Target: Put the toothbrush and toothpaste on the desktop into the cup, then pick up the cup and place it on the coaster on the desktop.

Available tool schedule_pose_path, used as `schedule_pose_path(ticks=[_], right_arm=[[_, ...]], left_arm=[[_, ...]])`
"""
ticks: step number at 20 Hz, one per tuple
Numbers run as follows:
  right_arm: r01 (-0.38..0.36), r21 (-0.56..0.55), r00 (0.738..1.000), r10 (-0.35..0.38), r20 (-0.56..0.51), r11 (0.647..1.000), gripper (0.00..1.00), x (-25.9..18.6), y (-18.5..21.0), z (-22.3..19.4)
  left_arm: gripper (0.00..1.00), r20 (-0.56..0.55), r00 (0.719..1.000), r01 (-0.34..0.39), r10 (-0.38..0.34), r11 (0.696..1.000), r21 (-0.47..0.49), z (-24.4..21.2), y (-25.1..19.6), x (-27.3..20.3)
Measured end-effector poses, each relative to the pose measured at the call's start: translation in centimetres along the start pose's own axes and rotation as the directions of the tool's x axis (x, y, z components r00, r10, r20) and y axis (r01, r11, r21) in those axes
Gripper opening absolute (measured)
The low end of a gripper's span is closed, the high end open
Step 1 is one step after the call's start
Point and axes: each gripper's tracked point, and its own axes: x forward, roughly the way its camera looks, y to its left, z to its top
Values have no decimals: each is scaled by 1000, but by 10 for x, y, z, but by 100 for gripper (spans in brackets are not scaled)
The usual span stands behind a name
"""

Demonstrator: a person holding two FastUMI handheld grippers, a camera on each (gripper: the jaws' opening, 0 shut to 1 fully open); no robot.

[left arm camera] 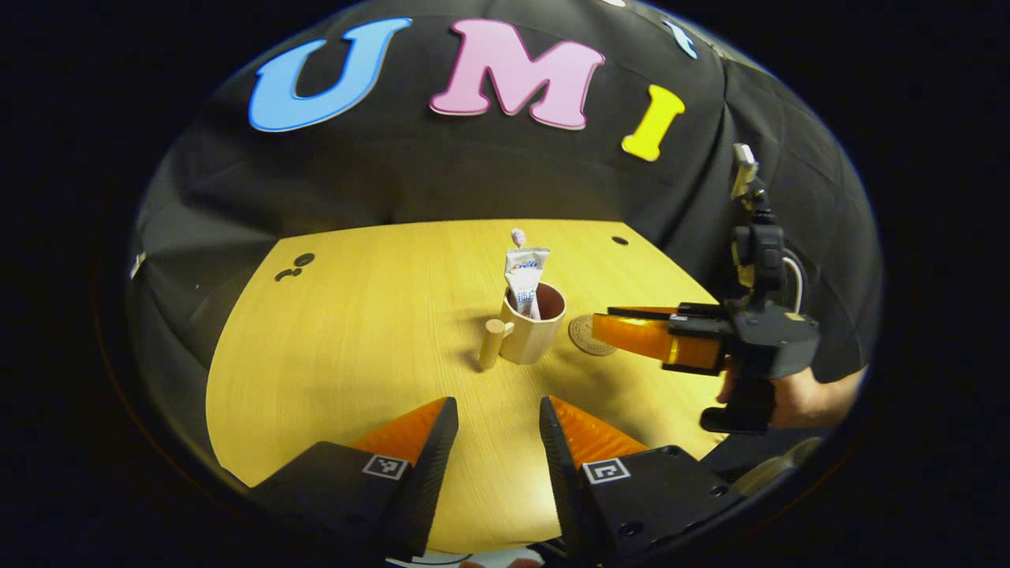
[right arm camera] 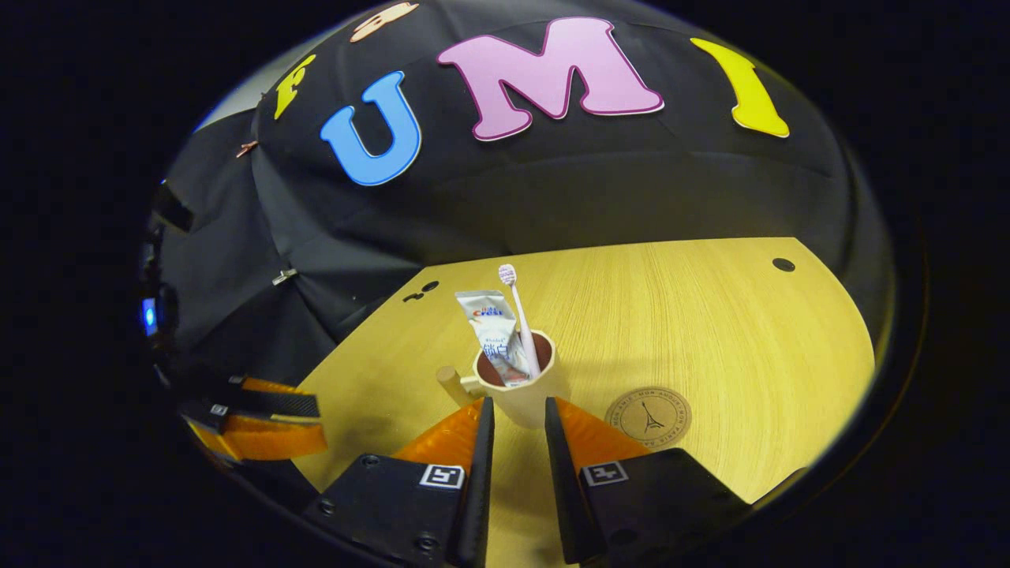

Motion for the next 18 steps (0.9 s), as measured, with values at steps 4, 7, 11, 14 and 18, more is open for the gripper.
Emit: schedule_pose_path(ticks=[4,7,11,14,18], right_arm=[[7,7,1000,-7,-19,1000,47,-26,-10,-14],[31,16,999,-31,-40,999,57,-43,-23,-28],[75,45,996,-72,-59,996,58,-67,-46,-41],[119,59,991,-115,-69,991,58,-81,-66,-50],[174,99,983,-166,-79,980,58,-97,-88,-58]], left_arm=[[65,-126,989,84,-73,993,88,8,2,36],[65,-212,974,120,-80,975,186,12,9,63],[65,-315,946,159,-70,951,266,8,10,86],[65,-391,919,180,-47,934,309,6,16,110],[64,-486,874,217,-17,909,357,2,17,134]])
